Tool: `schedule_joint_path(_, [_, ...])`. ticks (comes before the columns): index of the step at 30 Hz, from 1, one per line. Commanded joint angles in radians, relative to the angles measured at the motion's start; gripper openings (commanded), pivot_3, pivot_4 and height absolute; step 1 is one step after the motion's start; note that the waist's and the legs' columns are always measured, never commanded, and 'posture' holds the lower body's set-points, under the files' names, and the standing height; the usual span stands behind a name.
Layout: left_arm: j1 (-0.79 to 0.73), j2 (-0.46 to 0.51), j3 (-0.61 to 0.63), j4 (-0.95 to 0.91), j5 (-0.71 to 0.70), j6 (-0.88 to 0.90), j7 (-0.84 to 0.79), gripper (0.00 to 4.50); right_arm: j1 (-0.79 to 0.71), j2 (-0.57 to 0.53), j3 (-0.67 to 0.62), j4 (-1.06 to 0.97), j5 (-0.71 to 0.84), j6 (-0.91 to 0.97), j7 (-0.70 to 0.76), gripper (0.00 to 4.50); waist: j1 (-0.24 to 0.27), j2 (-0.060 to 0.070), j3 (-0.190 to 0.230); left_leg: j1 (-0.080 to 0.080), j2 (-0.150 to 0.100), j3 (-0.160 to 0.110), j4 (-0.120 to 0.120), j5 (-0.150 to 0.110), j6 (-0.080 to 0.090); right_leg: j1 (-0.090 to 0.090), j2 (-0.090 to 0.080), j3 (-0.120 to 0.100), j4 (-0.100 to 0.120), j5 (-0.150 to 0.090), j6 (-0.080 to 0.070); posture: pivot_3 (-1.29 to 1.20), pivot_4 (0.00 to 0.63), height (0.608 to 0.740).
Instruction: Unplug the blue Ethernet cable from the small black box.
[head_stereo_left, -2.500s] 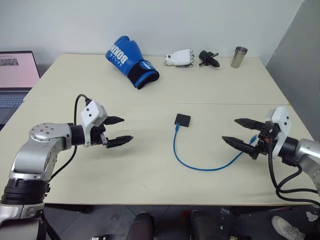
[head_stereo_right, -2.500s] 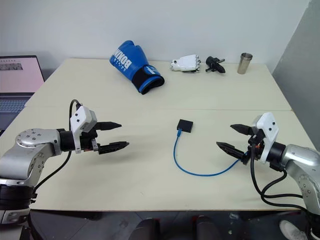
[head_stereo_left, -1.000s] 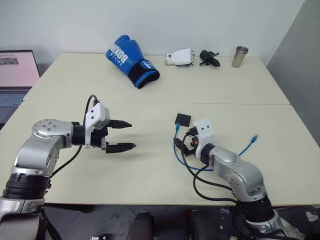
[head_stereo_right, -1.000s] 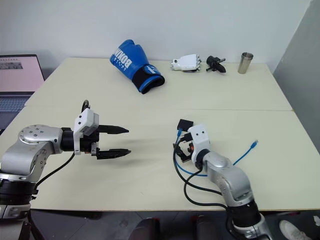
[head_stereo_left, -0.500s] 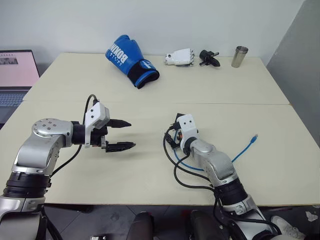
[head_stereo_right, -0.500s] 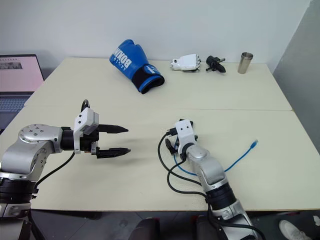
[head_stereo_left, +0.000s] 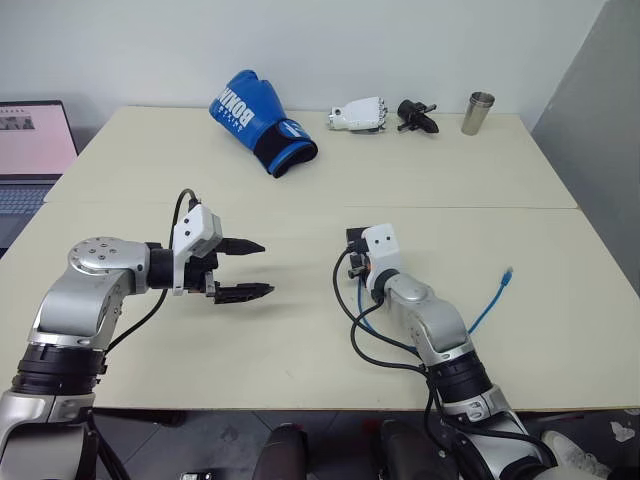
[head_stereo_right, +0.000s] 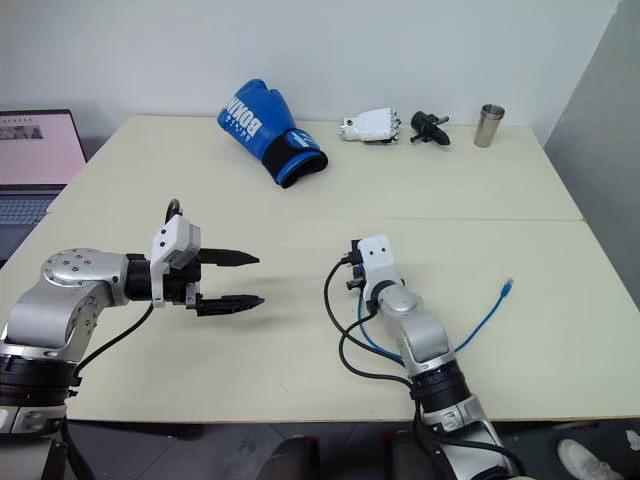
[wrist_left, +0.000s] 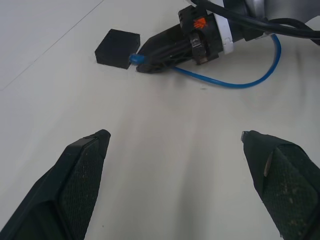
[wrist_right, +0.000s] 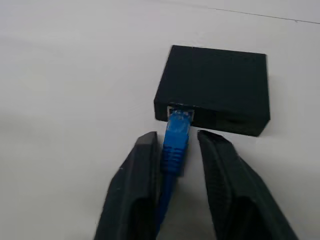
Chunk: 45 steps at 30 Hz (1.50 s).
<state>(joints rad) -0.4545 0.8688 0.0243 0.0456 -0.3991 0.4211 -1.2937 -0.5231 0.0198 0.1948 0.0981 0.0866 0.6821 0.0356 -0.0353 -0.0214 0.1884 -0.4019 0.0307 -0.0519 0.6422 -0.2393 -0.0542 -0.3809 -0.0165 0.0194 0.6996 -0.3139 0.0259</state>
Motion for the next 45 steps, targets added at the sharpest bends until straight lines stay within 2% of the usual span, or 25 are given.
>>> schedule_joint_path(1, [-0.026,-0.011,0.006,0.006,-0.004,0.008,0.019,4.50,0.013,-0.056,0.008,-0.058,-0.028,-0.026,0.052,0.36,0.001,0.000,0.000,0.000,0.000,0.000,0.000,0.000,0.000,0.000,0.000,0.000,0.000,0.000,0.000,0.00,0.150,0.740])
schedule_joint_path(2, [-0.030,-0.016,0.007,0.014,-0.005,0.015,0.024,4.50,0.023,-0.092,0.028,-0.089,-0.036,-0.045,0.091,0.17,0.002,0.000,0.000,0.000,0.000,0.000,0.000,0.000,0.000,0.000,0.000,0.000,0.000,0.000,0.000,0.00,0.150,0.740])
schedule_joint_path(6, [-0.048,-0.040,0.017,0.043,-0.028,0.064,0.039,4.50,0.044,-0.233,0.112,-0.180,-0.081,-0.175,0.241,0.15,0.002,0.000,0.000,-0.001,-0.001,0.000,0.000,0.000,0.000,0.000,-0.001,0.000,-0.001,0.000,0.000,0.00,0.150,0.740])
schedule_joint_path(11, [-0.106,-0.080,0.031,0.085,-0.129,0.243,0.026,4.50,0.016,-0.445,0.184,-0.200,-0.184,-0.535,0.428,0.15,0.001,0.000,0.000,-0.001,-0.001,0.000,0.000,0.000,0.000,-0.001,0.000,-0.001,-0.001,0.000,0.000,0.00,0.150,0.740])
schedule_joint_path(15, [-0.171,-0.097,0.035,0.082,-0.240,0.428,0.000,4.50,-0.078,-0.575,0.207,-0.135,-0.245,-0.872,0.553,0.15,-0.002,0.000,0.000,-0.001,-0.001,0.000,0.001,0.000,0.000,-0.001,0.000,-0.001,-0.001,0.000,0.000,0.00,0.150,0.740])
schedule_joint_path(18, [-0.213,-0.110,0.043,0.108,-0.279,0.492,0.006,4.50,-0.129,-0.600,0.204,-0.091,-0.246,-1.008,0.604,0.15,-0.004,0.000,0.000,-0.001,-0.001,-0.001,0.001,0.000,0.000,0.000,0.000,-0.001,-0.001,0.000,0.000,0.00,0.150,0.740])
schedule_joint_path(22, [-0.240,-0.136,0.036,0.128,-0.296,0.514,0.017,4.50,-0.168,-0.605,0.208,-0.056,-0.264,-1.098,0.655,0.15,-0.004,0.000,0.000,-0.001,-0.001,-0.001,0.001,0.000,0.000,0.001,0.000,-0.001,-0.001,0.000,0.000,0.00,0.150,0.740])
schedule_joint_path(32, [-0.263,-0.208,0.029,0.134,-0.297,0.516,0.055,4.50,-0.177,-0.562,0.191,-0.052,-0.263,-1.067,0.710,0.15,0.001,0.000,0.000,-0.001,-0.001,0.000,0.002,0.000,0.000,0.001,-0.001,-0.001,-0.001,0.000,0.000,0.00,0.150,0.740])
schedule_joint_path(35, [-0.266,-0.216,0.021,0.136,-0.293,0.515,0.052,4.08,-0.180,-0.553,0.190,-0.053,-0.273,-1.061,0.714,0.15,0.001,0.000,0.000,-0.001,-0.001,0.000,0.002,0.000,0.000,0.001,-0.002,-0.001,-0.001,0.000,0.000,0.00,0.150,0.740])
schedule_joint_path(39, [-0.260,-0.217,-0.003,0.133,-0.277,0.505,0.044,3.07,-0.182,-0.543,0.189,-0.053,-0.287,-1.060,0.711,0.15,0.001,0.000,0.000,-0.001,-0.001,-0.001,0.002,0.000,0.000,0.001,-0.002,-0.001,-0.001,0.000,0.000,0.00,0.150,0.740])
schedule_joint_path(43, [-0.261,-0.218,-0.011,0.139,-0.274,0.499,0.041,2.36,-0.180,-0.538,0.189,-0.058,-0.298,-1.062,0.712,0.15,0.002,0.000,0.000,-0.001,-0.001,0.000,0.002,0.000,0.000,0.001,-0.002,-0.001,-0.001,0.000,0.000,0.00,0.150,0.740])
schedule_joint_path(45, [-0.262,-0.219,-0.015,0.141,-0.274,0.496,0.041,1.86,-0.178,-0.536,0.189,-0.061,-0.302,-1.063,0.713,0.15,0.002,0.000,0.000,-0.001,-0.001,0.000,0.002,0.000,0.000,0.001,-0.002,-0.001,-0.001,0.000,0.000,0.00,0.150,0.740])
